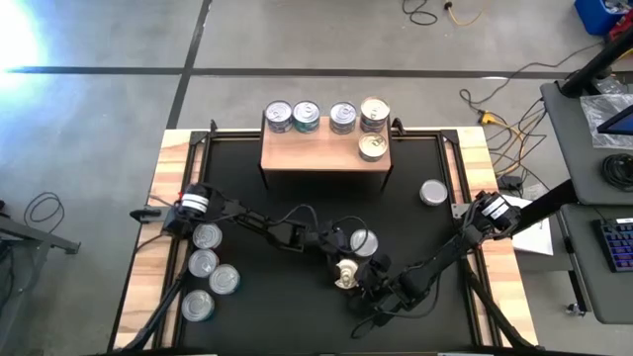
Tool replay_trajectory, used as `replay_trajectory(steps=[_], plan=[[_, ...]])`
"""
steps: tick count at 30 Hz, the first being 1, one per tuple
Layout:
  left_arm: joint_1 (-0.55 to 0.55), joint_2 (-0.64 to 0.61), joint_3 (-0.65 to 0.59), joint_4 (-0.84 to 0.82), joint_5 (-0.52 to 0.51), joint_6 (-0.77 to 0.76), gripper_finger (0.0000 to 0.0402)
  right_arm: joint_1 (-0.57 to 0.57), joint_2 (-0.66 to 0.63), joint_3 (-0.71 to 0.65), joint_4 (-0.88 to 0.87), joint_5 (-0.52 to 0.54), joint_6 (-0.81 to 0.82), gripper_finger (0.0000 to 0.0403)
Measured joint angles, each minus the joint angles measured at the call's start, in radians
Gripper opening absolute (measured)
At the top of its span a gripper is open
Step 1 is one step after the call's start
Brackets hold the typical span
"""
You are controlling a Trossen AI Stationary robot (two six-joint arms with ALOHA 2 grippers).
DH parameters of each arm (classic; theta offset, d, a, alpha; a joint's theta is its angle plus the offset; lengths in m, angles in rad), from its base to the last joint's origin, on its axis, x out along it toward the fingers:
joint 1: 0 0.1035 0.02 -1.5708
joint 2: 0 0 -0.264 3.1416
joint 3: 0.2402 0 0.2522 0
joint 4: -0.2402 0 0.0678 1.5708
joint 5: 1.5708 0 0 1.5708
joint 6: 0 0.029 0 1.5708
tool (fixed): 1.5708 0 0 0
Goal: Stack canned seafood by type on shelf
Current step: Stack the blue-pink tuna can on top of the blue tuna can
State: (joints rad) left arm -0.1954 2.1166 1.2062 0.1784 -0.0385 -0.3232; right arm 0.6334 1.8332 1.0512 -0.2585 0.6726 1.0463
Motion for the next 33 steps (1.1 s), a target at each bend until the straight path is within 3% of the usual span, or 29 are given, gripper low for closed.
replay_trajectory(steps=[8, 11, 15, 18, 27, 33], plan=[[0.000, -0.087, 0.002, -0.300, 0.019, 0.211, 0.0040, 0.014, 0.002, -0.001, -0.012, -0.045, -0.029, 0.0380], [0.000, -0.088, -0.033, -0.235, 0.014, 0.203, 0.0040, 0.015, 0.002, -0.002, -0.009, -0.073, -0.053, 0.0380], [-0.003, -0.059, -0.092, 0.031, 0.009, 0.087, 0.0040, 0.004, 0.002, -0.002, -0.004, -0.071, -0.063, 0.0380], [-0.011, -0.048, -0.105, 0.125, 0.043, 0.038, 0.0040, -0.008, 0.002, -0.001, 0.003, -0.079, -0.066, 0.0380], [-0.075, -0.035, -0.123, 0.126, 0.014, -0.045, 0.0040, -0.022, 0.002, 0.028, 0.029, -0.105, -0.017, 0.0380], [-0.081, -0.036, -0.136, 0.140, 0.004, -0.069, 0.0040, -0.030, 0.002, 0.025, 0.067, -0.098, -0.073, 0.0380]])
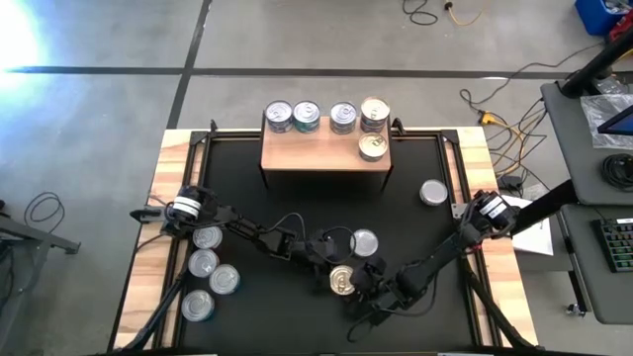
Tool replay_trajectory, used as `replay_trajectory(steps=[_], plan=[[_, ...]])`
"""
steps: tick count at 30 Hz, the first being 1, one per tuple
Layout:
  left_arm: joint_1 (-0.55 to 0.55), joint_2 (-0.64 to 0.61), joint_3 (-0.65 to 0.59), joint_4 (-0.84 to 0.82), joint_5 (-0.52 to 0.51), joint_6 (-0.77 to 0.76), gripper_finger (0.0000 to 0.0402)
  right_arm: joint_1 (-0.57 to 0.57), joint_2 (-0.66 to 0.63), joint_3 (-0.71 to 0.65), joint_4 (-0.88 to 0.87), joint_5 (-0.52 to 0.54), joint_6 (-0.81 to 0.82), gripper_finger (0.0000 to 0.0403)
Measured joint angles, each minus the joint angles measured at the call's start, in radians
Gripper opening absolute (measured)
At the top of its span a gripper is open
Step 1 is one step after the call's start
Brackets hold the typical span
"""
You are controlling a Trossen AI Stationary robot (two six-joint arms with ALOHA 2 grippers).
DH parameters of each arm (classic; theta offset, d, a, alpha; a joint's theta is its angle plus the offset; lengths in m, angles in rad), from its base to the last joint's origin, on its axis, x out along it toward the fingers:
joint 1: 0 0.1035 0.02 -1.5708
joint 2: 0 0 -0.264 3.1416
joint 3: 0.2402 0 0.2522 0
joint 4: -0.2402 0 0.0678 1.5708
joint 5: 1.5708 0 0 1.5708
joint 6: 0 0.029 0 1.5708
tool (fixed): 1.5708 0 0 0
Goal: Stack canned seafood by type on shelf
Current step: Stack the blue-pink tuna can on top of the blue tuna can
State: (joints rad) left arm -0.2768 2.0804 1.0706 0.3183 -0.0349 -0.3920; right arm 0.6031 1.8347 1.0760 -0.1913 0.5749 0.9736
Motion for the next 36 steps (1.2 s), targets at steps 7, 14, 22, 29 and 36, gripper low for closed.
replay_trajectory(steps=[7, 14, 22, 29, 36], plan=[[0.000, 0.000, -0.002, 0.007, 0.008, -0.011, 0.0040, -0.058, 0.000, 0.005, 0.007, -0.135, -0.030, 0.0387], [-0.001, 0.000, -0.002, 0.008, 0.013, -0.010, 0.0040, -0.099, -0.001, 0.010, 0.012, -0.210, -0.095, 0.0400], [-0.001, -0.001, 0.000, -0.014, 0.013, 0.012, 0.0040, -0.096, -0.001, 0.003, 0.017, -0.163, -0.157, 0.0396], [0.001, -0.035, -0.001, -0.078, 0.024, -0.021, 0.0040, -0.099, -0.001, 0.003, 0.019, -0.211, -0.234, 0.0356], [-0.004, -0.119, -0.003, -0.283, 0.074, -0.014, 0.0040, -0.103, -0.017, 0.010, -0.025, -0.258, -0.299, 0.0356]])
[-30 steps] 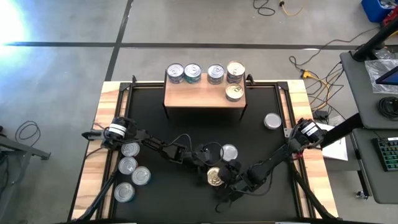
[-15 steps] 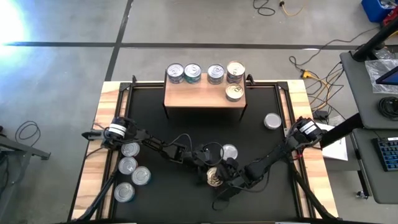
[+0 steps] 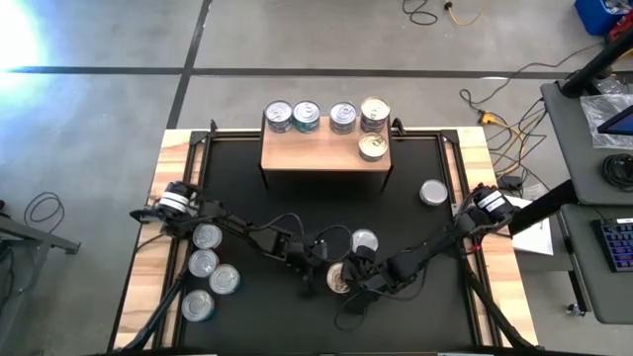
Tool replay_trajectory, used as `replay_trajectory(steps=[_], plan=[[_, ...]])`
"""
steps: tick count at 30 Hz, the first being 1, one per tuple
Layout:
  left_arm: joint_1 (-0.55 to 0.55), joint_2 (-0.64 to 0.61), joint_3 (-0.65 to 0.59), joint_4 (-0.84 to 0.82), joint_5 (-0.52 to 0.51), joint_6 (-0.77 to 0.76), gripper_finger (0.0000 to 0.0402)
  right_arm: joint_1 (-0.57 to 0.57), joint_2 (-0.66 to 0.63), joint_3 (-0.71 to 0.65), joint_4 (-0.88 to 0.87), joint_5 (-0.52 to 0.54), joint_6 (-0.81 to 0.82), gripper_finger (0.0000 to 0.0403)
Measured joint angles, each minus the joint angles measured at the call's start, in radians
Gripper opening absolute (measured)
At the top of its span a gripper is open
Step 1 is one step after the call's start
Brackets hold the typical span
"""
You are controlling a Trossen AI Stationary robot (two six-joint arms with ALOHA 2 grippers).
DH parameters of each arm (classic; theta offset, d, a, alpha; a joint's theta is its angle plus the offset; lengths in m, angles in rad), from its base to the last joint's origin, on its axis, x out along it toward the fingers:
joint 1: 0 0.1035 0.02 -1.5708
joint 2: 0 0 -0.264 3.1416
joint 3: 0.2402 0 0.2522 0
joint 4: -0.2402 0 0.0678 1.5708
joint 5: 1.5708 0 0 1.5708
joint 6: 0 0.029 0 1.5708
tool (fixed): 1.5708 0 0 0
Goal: Stack canned seafood by type on shelf
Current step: Stack the blue-pink tuna can on top of the blue tuna can
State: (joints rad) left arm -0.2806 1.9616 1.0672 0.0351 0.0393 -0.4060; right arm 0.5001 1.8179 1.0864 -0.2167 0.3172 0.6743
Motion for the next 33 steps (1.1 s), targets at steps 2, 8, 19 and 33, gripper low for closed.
replay_trajectory(steps=[2, 8, 19, 33], plan=[[-0.001, -0.035, -0.001, -0.087, -0.002, 0.008, 0.0040, -0.002, -0.002, 0.023, -0.023, -0.017, -0.038, 0.0356], [0.004, -0.173, -0.023, -0.273, -0.054, 0.042, 0.0040, -0.004, -0.023, 0.133, -0.240, -0.107, -0.196, 0.0356], [0.012, -0.510, -0.173, -0.295, -0.125, -0.025, 0.0040, -0.147, -0.145, 0.409, -0.685, -0.144, -0.482, 0.0356], [0.121, -0.864, -0.144, -0.327, -0.138, 0.093, 0.0040, -0.666, -0.421, 0.427, -0.720, -0.294, -0.650, 0.0356]])
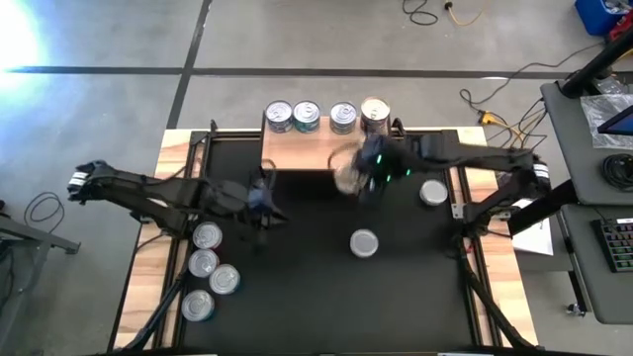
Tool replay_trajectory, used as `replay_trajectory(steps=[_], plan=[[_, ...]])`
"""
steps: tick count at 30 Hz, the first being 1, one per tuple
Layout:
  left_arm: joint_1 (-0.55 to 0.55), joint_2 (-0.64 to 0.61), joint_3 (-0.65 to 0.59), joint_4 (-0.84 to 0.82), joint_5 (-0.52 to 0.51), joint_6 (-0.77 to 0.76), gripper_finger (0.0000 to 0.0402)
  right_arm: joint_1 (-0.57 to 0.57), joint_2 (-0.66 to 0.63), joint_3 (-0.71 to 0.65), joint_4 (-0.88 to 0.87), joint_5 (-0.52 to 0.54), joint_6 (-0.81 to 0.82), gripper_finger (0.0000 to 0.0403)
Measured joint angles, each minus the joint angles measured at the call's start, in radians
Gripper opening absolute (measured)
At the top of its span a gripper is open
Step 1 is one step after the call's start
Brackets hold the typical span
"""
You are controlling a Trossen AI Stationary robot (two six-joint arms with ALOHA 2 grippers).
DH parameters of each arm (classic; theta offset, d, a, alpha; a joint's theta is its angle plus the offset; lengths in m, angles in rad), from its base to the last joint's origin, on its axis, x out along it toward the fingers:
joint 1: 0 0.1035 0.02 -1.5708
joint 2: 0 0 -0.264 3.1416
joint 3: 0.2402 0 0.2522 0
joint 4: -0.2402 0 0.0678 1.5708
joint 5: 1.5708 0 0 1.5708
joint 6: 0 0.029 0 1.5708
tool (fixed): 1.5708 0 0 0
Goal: Stack canned seafood by type on shelf
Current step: Stack the blue-pink tuna can on top of the blue tuna can
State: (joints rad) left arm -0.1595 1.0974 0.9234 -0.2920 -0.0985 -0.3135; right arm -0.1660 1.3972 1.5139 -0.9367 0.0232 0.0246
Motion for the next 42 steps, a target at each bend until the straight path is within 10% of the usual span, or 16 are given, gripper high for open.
replay_trajectory(steps=[9, 17, 27, 42], plan=[[0.189, 0.074, 0.034, 0.274, 0.001, 0.112, 0.0040, -0.277, -0.026, 0.000, 0.000, -0.056, -0.162, 0.0359], [0.378, 0.336, 0.337, 0.314, 0.000, 0.238, 0.0040, -0.427, -0.017, 0.000, -0.036, -0.165, -0.319, 0.0362], [0.437, 0.705, 0.704, 0.264, -0.008, 0.331, 0.0038, -0.475, -0.017, -0.016, -0.092, -0.167, -0.441, 0.0363], [0.447, 0.887, 0.880, 0.143, 0.070, 0.400, 0.0038, -0.473, 0.010, -0.069, -0.086, -0.146, -0.357, 0.0367]])
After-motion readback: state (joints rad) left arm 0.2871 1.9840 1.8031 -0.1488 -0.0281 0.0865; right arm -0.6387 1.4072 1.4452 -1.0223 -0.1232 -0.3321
